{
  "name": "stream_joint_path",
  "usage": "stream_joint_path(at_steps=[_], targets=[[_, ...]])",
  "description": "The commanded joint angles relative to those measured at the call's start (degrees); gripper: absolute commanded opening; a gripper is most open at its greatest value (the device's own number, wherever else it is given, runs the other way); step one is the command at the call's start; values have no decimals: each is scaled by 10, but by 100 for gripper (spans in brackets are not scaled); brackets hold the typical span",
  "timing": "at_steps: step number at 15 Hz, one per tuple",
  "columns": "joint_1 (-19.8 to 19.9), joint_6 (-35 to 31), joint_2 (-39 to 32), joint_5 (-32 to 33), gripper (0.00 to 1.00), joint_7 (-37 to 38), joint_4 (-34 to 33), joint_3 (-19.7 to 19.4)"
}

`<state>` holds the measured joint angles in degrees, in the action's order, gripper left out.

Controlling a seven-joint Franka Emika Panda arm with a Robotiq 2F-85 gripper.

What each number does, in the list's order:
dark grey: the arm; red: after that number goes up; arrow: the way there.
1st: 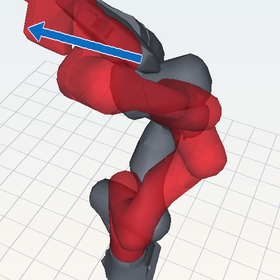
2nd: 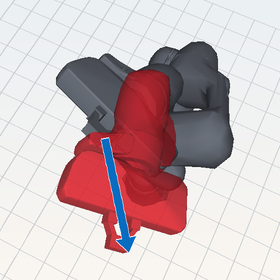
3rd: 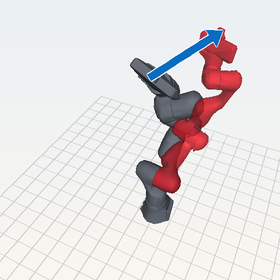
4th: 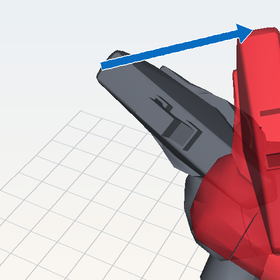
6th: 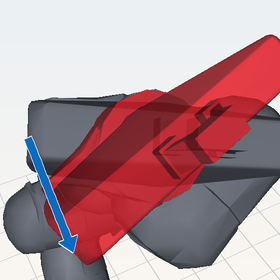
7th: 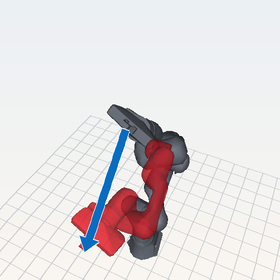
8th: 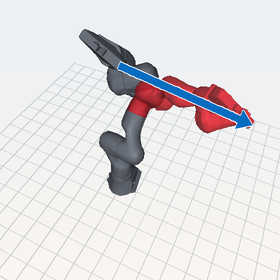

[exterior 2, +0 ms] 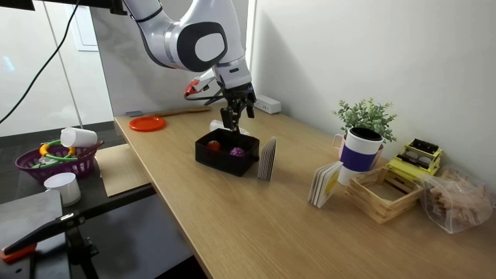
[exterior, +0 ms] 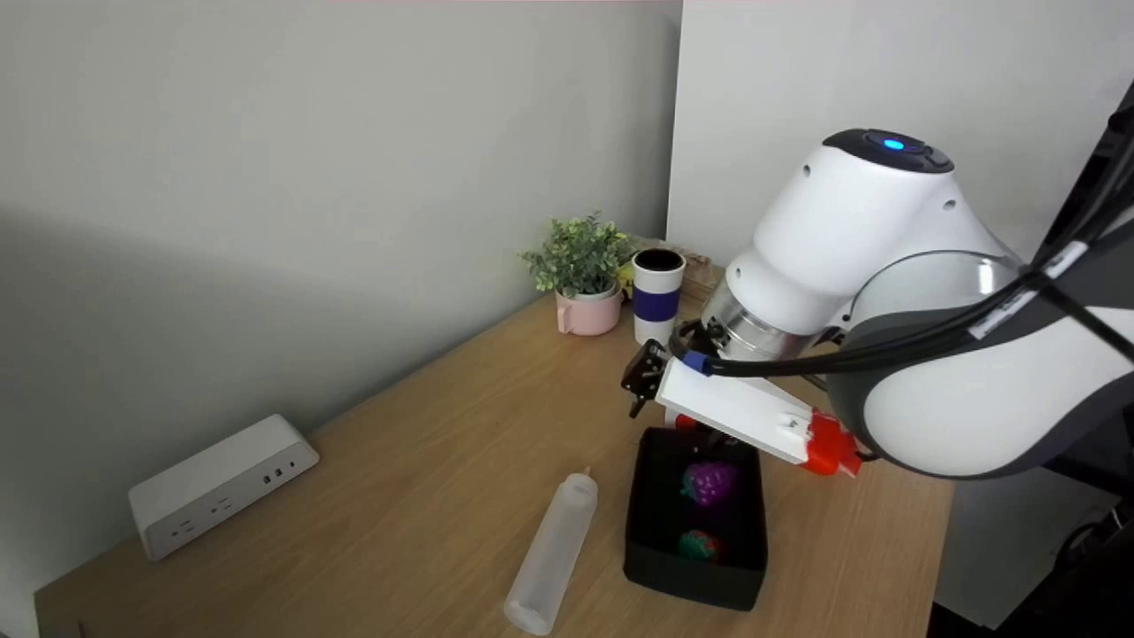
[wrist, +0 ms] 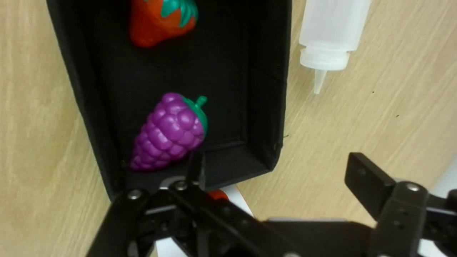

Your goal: Take the fruits out of the box and place them on the table

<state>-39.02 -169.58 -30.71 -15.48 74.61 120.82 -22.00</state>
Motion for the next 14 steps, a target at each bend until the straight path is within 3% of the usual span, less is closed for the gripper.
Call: stream_joint_path(at_steps=[1, 5, 10, 14], targets=[[42, 47, 31, 18, 100, 47, 17, 34], [95, 71, 29, 17, 100, 92, 13, 79], [203, 113, 2, -10, 100, 72, -19, 182], [248, 142, -20, -14, 100, 73, -42, 221]])
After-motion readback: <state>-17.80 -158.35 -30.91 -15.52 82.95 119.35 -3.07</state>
